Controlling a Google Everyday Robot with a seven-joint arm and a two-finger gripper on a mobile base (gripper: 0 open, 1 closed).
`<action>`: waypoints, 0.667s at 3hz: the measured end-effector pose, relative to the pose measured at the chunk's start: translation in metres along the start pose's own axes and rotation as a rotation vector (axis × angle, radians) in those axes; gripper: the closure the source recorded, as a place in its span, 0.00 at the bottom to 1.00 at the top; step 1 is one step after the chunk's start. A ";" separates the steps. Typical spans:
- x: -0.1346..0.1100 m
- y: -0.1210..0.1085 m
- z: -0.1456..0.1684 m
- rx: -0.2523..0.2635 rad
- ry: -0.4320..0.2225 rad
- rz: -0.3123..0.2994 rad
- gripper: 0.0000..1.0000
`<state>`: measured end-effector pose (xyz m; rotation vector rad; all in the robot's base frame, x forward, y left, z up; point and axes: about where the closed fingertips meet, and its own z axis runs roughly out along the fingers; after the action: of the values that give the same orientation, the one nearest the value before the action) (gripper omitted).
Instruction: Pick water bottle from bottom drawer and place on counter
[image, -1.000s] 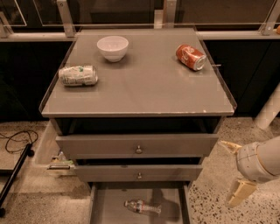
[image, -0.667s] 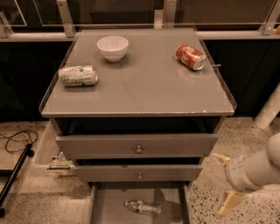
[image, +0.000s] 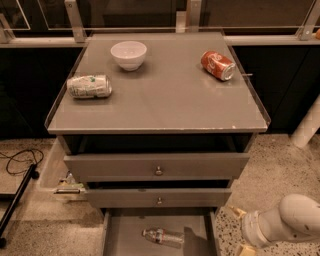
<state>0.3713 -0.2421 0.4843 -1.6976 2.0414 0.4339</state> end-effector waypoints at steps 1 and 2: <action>0.010 -0.001 0.044 0.007 -0.067 -0.044 0.00; 0.021 -0.005 0.083 0.002 -0.118 -0.036 0.00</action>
Offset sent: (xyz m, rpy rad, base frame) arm 0.0290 0.0274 -0.1164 0.1538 -0.0673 0.0266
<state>0.3845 -0.2185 0.4026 -1.6636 1.9241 0.5076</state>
